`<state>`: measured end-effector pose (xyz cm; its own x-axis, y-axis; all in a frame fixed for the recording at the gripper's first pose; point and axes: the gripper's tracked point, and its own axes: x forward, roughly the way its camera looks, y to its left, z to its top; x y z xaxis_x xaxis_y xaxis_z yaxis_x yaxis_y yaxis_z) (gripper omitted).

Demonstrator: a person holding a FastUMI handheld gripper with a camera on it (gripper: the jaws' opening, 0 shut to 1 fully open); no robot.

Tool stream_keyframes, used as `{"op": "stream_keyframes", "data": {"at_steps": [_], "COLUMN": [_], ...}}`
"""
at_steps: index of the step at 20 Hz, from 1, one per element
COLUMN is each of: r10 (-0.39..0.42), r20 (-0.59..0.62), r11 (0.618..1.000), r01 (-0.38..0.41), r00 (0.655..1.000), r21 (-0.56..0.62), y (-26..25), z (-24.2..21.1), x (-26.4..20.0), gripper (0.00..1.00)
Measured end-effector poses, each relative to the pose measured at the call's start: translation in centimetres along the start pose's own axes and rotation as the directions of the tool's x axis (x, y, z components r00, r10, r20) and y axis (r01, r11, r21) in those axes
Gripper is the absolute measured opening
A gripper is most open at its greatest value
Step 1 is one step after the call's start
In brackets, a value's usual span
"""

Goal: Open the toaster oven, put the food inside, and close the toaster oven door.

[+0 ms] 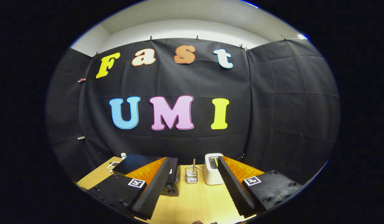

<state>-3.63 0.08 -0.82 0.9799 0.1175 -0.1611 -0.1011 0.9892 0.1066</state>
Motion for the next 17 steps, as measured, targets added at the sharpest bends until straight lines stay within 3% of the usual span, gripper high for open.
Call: {"op": "stream_keyframes", "data": {"at_steps": [17], "r10": [0.043], "r20": [0.003], "r11": [0.999], "r01": [-0.043], "r00": [0.999], "r21": [-0.03], "y": [2.9], "z": [0.4], "x": [-0.4], "gripper": [0.98]}}
